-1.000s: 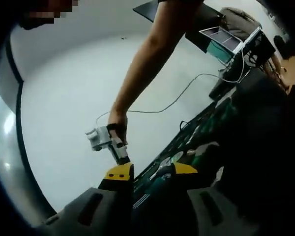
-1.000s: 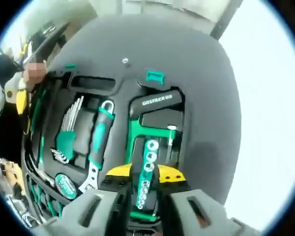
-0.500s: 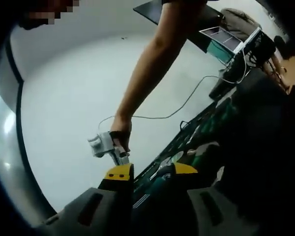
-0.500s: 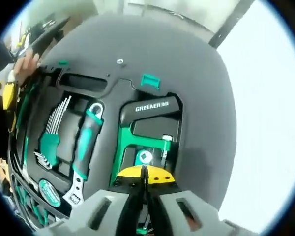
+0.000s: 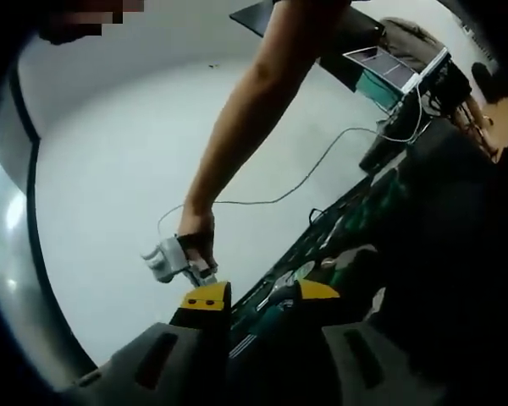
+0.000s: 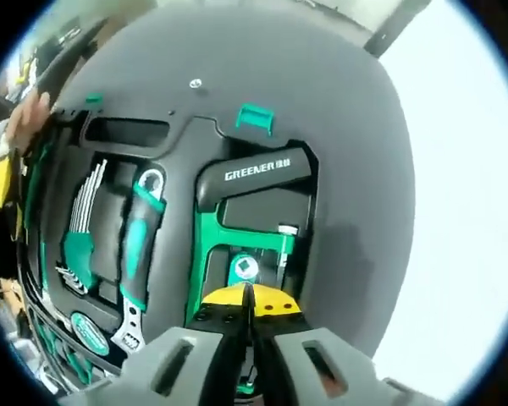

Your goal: Pick up the tools and put them into their designated positions in the toolbox.

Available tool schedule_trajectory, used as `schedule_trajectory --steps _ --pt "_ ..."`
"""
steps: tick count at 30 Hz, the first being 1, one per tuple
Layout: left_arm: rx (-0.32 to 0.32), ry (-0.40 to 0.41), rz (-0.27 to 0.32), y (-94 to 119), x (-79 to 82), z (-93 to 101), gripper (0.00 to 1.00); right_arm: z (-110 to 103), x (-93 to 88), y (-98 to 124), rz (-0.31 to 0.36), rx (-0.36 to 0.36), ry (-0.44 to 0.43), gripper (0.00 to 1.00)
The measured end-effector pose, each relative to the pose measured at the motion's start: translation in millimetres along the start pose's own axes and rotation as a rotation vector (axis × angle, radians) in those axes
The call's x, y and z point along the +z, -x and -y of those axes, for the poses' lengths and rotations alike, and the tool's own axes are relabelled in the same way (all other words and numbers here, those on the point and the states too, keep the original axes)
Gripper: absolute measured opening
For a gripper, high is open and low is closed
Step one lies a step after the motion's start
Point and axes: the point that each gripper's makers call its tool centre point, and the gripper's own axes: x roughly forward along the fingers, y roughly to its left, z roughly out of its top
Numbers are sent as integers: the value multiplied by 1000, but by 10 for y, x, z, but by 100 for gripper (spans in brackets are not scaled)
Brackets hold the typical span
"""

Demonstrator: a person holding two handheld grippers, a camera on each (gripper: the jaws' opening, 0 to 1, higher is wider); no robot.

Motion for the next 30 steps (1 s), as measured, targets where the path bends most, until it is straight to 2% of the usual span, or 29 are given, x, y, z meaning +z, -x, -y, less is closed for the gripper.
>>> schedule_trajectory --steps 2,3,4,5,6,7,9,11,12,14,15,17,18,20,22,24,26,30 --pt "2 0 -1 3 1 -2 25 31 -41 48 -8 -20 61 0" --pt "3 -5 0 7 5 -1 25 66 -57 103 3 -35 53 0" --pt "3 -7 1 9 7 -1 25 77 4 158 59 -30 7 0" --pt "4 -9 1 11 9 -1 25 54 14 214 80 -6 -8 0" --pt "3 -10 1 10 10 -1 25 74 -1 270 69 -23 33 0" --pt "2 -8 1 8 9 -1 25 100 51 334 85 -37 45 0" --pt "1 -6 1 3 7 -1 25 64 395 449 204 -30 -13 0" --pt "1 -9 2 3 11 0 25 -42 836 490 308 -23 -2 3" --pt "0 -7 2 1 10 1 25 -127 1058 474 349 -27 49 6" --pt "1 -4 1 2 7 0 25 -343 1437 393 413 -13 196 6" --pt "2 -5 1 4 8 1 25 -395 1569 321 420 -24 242 6" --pt "2 -6 2 6 7 1 25 -499 1690 155 396 0 294 6" --pt "1 -5 2 6 7 2 25 -553 1747 68 384 4 361 6" --pt "3 -3 2 7 4 -1 25 -583 1782 -118 340 17 407 6" --pt "8 -9 0 11 1 -12 25 -569 1822 -212 333 13 457 6" --pt "9 -10 0 13 0 -16 25 -591 1890 -240 352 18 496 5" --pt "8 -13 1 19 0 -15 25 -593 1941 -262 361 26 494 4" --pt "6 -12 3 22 5 -7 25 -533 1963 -315 333 25 516 2"
